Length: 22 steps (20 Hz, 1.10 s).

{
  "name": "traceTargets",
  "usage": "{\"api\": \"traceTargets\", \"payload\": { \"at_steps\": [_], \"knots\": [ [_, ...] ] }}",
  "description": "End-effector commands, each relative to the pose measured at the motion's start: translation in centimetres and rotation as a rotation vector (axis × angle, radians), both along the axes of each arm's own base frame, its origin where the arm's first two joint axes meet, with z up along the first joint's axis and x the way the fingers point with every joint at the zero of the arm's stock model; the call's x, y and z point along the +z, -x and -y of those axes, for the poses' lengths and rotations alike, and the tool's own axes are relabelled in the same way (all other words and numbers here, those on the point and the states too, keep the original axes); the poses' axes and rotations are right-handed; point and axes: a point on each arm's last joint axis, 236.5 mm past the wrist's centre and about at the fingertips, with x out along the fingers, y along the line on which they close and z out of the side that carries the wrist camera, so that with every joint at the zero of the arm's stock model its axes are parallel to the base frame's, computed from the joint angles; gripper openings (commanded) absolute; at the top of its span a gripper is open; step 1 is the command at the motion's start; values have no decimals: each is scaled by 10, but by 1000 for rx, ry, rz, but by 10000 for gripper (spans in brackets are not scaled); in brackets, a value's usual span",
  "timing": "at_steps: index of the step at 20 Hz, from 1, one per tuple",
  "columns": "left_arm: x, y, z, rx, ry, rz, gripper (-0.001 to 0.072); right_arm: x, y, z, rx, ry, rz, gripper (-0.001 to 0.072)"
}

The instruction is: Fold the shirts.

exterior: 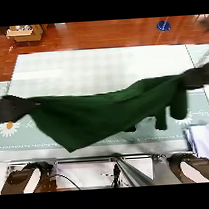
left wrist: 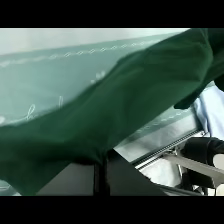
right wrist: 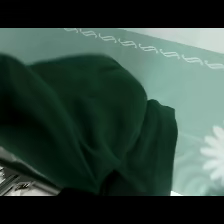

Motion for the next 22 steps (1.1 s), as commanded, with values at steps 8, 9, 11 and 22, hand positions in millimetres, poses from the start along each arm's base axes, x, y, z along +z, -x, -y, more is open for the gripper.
{"api": "traceTargets", "payload": {
  "at_steps": [8,9,11,22],
  "knots": [
    [-211,-57,-35,130,-96,-125,28,-126,-158,-40,-20,97,275,31],
    [-220,-57,-35,127,-96,-158,28,-130,-163,-40,-37,94,278,31],
    [-236,-55,-35,125,-94,-220,28,-142,-166,-39,-40,101,264,71],
    [-256,-54,-36,129,-94,-291,28,-80,-124,98,-31,544,222,497]
  ]
}}
